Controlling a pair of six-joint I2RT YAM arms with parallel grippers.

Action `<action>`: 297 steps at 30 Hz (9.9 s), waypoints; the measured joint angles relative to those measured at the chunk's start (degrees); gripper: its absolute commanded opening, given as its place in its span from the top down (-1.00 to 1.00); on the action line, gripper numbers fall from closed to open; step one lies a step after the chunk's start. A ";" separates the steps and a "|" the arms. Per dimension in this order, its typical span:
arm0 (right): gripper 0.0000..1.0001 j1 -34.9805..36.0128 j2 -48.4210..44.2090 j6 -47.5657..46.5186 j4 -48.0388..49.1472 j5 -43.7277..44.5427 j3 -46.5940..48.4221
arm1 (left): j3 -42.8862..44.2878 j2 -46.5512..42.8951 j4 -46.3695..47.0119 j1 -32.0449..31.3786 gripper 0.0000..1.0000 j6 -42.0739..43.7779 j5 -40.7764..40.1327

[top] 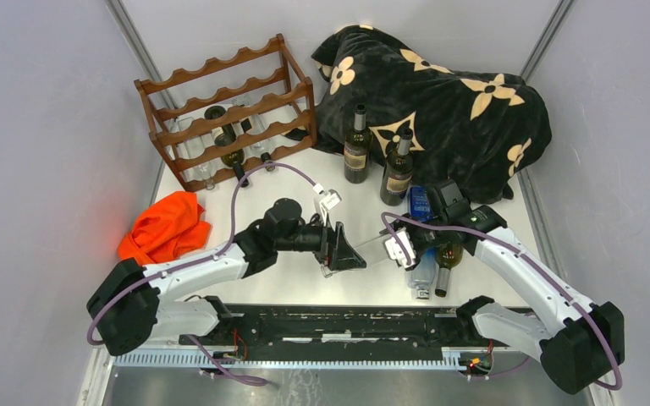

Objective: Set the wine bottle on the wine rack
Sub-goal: Pick up the wine bottle from the center of the board, then place the wine bottle in the wine rack.

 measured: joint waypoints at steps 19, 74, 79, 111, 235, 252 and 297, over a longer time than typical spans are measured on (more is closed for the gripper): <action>1.00 0.11 0.00 3.19 1.57 0.04 -0.09 | -2.36 2.27 3.32 -1.55 -0.16 -1.16 -1.42; -0.96 1.25 -3.96 12.00 14.14 -4.50 -8.44 | -4.85 4.09 3.06 -1.16 0.96 -10.19 -0.26; -0.96 0.92 -2.97 13.53 10.99 -8.31 -4.59 | -6.27 -1.68 -1.92 -0.50 0.96 -9.99 -2.10; -0.96 -11.21 -2.80 28.39 16.55 -14.78 -3.91 | 27.43 8.98 -49.31 1.40 0.96 0.85 -69.70; -0.96 -11.21 -1.90 23.50 14.01 -11.98 -4.44 | 63.73 57.02 -44.85 12.66 -0.23 6.91 -78.07; -0.96 -11.21 -1.90 23.21 14.01 -11.72 -4.44 | 63.73 57.07 -44.87 12.66 -0.29 6.75 -77.99; -0.96 -11.26 -1.90 21.07 11.82 -11.54 -4.44 | 63.69 57.55 -41.24 14.62 0.96 4.17 -81.24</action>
